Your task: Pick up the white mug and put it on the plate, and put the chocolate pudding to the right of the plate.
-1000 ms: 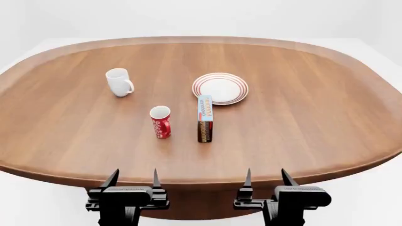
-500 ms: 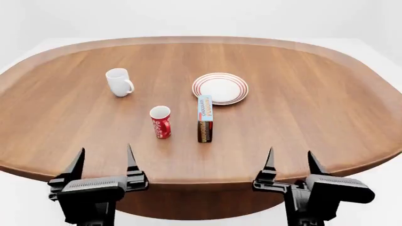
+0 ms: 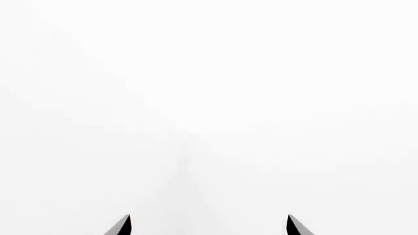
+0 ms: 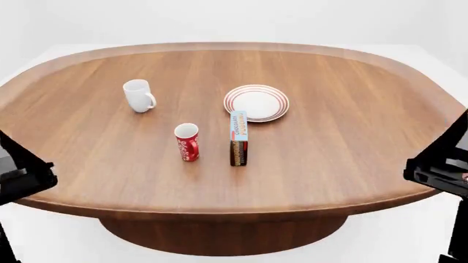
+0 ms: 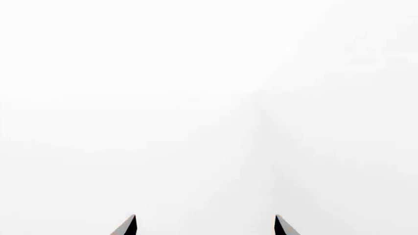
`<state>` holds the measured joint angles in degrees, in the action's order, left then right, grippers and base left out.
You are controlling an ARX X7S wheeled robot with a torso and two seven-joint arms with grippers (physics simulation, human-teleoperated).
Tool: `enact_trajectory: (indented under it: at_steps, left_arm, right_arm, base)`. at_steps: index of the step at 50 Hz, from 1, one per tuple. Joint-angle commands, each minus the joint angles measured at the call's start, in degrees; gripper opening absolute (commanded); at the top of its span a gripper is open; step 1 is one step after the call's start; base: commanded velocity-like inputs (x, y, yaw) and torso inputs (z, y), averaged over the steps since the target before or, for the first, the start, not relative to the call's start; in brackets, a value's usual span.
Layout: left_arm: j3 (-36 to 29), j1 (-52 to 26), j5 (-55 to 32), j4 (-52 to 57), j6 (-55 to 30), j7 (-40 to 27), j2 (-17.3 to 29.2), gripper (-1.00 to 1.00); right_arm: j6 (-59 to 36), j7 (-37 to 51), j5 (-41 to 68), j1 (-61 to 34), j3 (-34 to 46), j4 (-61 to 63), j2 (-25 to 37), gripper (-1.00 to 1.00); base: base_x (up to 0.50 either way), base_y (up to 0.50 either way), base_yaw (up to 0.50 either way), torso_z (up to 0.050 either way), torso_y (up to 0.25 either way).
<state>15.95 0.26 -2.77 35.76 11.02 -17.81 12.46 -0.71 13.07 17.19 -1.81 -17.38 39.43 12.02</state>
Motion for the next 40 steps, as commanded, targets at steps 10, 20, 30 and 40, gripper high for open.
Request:
enact_trajectory:
  at_steps: [10, 20, 30, 40]
  left_arm:
    - [13.93, 0.26, -3.33, 11.33, 0.96, -4.74, 3.53, 1.00]
    - [19.44, 1.50, -5.66, 12.86, 1.57, -6.15, 3.88, 1.00]
    - [20.07, 1.36, -5.92, 14.36, 0.64, -6.54, 4.64, 1.00]
    - [18.26, 1.55, -5.05, 13.45, 1.39, -6.08, 4.50, 1.00]
  right_arm:
    - [2.67, 3.30, 4.26, -0.06, -10.80, 12.91, 4.34, 1.00]
    - [3.44, 4.38, 6.01, -0.40, -12.83, 14.80, 4.97, 1.00]
    - [7.60, 2.69, 8.09, 0.20, -12.84, 13.09, 4.12, 1.00]
    - [7.86, 1.64, 8.34, 1.40, -10.95, 12.99, 4.19, 1.00]
  base:
    - [0.00, 0.00, 0.00, 0.000, 0.000]
    - [0.00, 0.00, 0.00, 0.000, 0.000]
    - [0.26, 0.00, 0.00, 0.000, 0.000]
    - [0.50, 0.00, 0.00, 0.000, 0.000]
